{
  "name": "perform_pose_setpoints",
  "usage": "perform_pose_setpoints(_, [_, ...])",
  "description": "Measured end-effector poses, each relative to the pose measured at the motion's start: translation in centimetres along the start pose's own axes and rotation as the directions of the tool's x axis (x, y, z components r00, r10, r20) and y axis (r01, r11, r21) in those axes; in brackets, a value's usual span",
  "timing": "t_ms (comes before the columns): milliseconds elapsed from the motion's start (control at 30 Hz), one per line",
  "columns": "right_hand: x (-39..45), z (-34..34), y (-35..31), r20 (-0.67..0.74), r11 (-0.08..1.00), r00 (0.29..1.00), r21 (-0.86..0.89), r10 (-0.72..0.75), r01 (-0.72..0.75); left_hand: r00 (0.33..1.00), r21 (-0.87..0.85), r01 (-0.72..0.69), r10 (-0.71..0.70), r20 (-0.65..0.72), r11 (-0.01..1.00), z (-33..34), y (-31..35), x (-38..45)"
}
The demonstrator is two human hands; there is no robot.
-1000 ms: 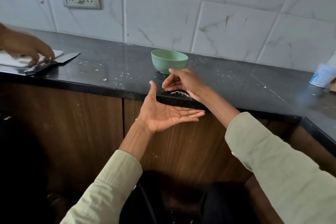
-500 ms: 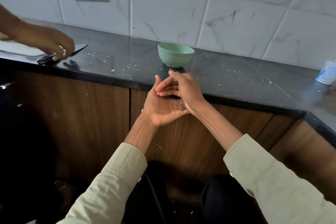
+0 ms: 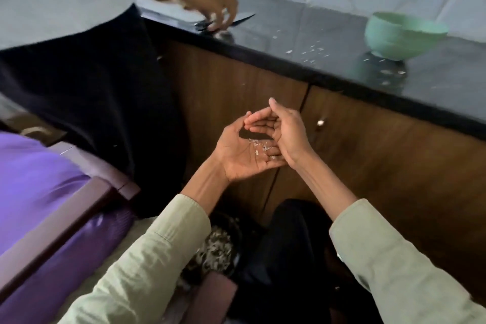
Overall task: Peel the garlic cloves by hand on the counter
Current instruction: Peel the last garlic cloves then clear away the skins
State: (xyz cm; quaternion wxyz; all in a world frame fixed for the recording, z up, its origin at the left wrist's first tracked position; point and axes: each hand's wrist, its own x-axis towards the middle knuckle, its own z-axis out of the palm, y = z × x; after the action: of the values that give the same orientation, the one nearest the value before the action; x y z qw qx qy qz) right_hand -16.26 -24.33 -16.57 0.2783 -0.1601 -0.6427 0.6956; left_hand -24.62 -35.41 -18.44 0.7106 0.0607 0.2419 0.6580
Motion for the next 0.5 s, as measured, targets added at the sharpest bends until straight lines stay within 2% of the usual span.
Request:
perform_pose_setpoints(33, [0.1, 2.4, 3.2, 0.020, 0.996, 0.996, 0.015, 0.087, -0.088, 0.997, -0.062, -0.012, 0.007, -0.083, 0.998, -2.9, 0.3, -1.6])
perform_pose_setpoints(133, [0.3, 4.8, 8.9, -0.018, 0.938, 0.945, 0.126, 0.328, -0.323, 0.952, -0.090, -0.017, -0.011, -0.305, 0.996, -7.9, -0.4, -2.2])
perform_pose_setpoints(200, [-0.2, 7.4, 13.5, -0.035, 0.840, 0.848, 0.164, 0.530, -0.518, 0.897, -0.133, -0.033, -0.030, -0.440, 0.991, -12.1, -1.3, -2.7])
perform_pose_setpoints(267, [-1.0, 9.3, 17.9, -0.055, 0.750, 0.749, 0.113, 0.660, -0.652, 0.852, -0.136, -0.019, -0.055, -0.521, 0.990, -15.5, -2.5, -3.5])
perform_pose_setpoints(300, [-1.5, 9.9, 19.8, -0.042, 0.720, 0.719, 0.030, 0.693, -0.693, 0.824, -0.147, -0.024, -0.064, -0.563, 0.989, -16.8, -3.3, -3.8])
perform_pose_setpoints(400, [-3.0, 10.0, 23.6, -0.034, 0.670, 0.695, -0.233, 0.719, -0.705, 0.728, -0.097, -0.006, -0.062, -0.682, 0.995, -18.5, -5.0, -4.2])
perform_pose_setpoints(467, [-3.5, 10.1, 24.3, -0.058, 0.629, 0.682, -0.333, 0.730, -0.702, 0.657, -0.119, 0.027, -0.108, -0.746, 0.992, -19.9, -6.0, -4.0])
perform_pose_setpoints(500, [-3.9, 10.4, 24.4, -0.102, 0.602, 0.654, -0.304, 0.750, -0.738, 0.645, -0.152, 0.042, -0.143, -0.751, 0.987, -20.3, -6.2, -4.0])
